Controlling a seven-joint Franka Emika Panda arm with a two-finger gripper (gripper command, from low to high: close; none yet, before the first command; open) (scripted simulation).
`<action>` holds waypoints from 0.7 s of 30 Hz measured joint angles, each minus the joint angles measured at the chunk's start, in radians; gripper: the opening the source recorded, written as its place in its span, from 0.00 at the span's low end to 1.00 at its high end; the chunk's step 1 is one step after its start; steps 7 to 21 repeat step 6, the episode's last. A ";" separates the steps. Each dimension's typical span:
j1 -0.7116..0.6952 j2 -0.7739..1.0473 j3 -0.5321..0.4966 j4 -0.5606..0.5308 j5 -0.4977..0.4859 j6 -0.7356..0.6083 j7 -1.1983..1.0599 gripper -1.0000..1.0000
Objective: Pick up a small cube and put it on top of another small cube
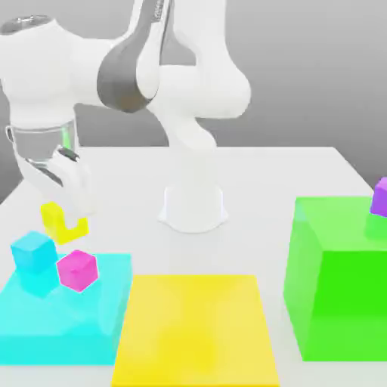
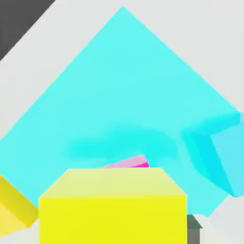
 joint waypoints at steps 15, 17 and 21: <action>0.008 0.094 -0.008 -0.026 0.022 0.118 -0.016 1.00; 0.008 0.094 -0.008 -0.026 0.022 0.118 -0.016 1.00; 0.008 0.094 -0.008 -0.026 0.022 0.118 -0.016 1.00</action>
